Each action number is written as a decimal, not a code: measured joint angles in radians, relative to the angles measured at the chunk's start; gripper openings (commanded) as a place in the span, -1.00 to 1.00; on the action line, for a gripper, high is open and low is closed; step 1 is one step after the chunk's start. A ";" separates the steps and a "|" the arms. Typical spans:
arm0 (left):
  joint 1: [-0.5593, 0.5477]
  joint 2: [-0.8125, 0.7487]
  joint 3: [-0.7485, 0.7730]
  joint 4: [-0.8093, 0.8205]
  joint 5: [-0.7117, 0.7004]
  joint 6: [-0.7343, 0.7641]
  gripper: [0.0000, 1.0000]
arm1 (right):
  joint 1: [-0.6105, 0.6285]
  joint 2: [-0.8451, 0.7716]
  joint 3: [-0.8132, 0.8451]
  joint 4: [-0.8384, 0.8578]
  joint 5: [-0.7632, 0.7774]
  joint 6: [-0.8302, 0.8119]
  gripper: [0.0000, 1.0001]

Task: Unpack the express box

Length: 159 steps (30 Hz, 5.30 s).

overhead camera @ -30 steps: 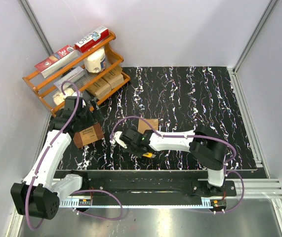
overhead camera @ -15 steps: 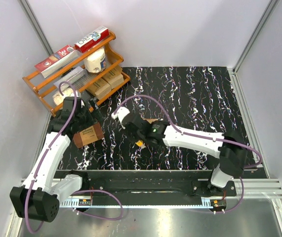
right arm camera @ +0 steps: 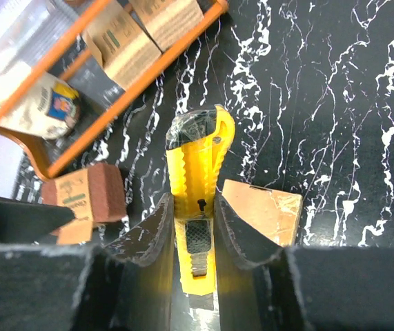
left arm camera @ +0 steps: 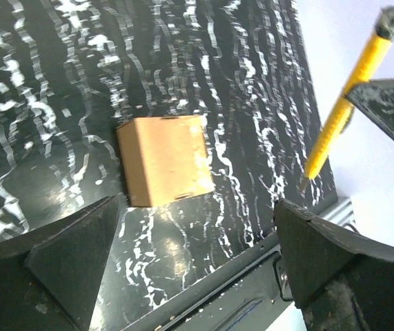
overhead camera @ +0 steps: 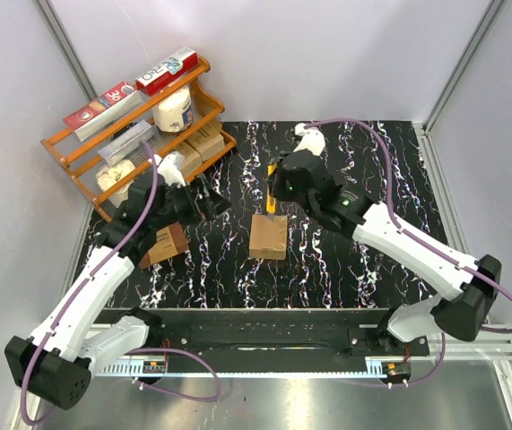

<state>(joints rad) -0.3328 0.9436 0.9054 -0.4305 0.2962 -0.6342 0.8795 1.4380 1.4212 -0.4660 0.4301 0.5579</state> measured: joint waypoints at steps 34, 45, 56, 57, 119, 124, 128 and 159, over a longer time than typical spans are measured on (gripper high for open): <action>-0.396 0.199 0.148 0.351 -0.073 0.068 0.81 | -0.071 -0.194 -0.008 -0.064 -0.003 0.305 -0.74; -0.457 0.280 0.194 0.372 -0.092 0.118 -0.29 | -0.071 -0.193 -0.009 -0.082 -0.005 0.312 -0.73; -0.466 0.317 0.251 0.321 -0.106 0.166 -1.00 | -0.076 -0.208 -0.016 -0.082 -0.013 0.315 0.50; -0.466 0.320 0.264 0.309 -0.108 0.173 -1.00 | -0.076 -0.214 -0.019 -0.086 -0.017 0.315 0.56; -0.401 0.212 0.430 0.128 0.745 0.193 -1.00 | -0.086 -0.323 0.237 -0.284 -1.015 -0.128 -0.06; -0.401 0.213 0.437 0.114 0.747 0.203 -1.00 | -0.089 -0.319 0.236 -0.288 -1.006 -0.140 -0.24; -0.401 0.216 0.442 0.104 0.748 0.212 -1.00 | -0.089 -0.313 0.236 -0.298 -0.995 -0.151 -0.71; -0.396 0.251 0.478 -0.002 0.699 0.305 -1.00 | -0.087 -0.275 0.251 -0.348 -0.962 -0.222 0.05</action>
<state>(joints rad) -0.7284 1.1942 1.3834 -0.4328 0.9951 -0.3290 0.7929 1.1629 1.6726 -0.8139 -0.5316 0.3355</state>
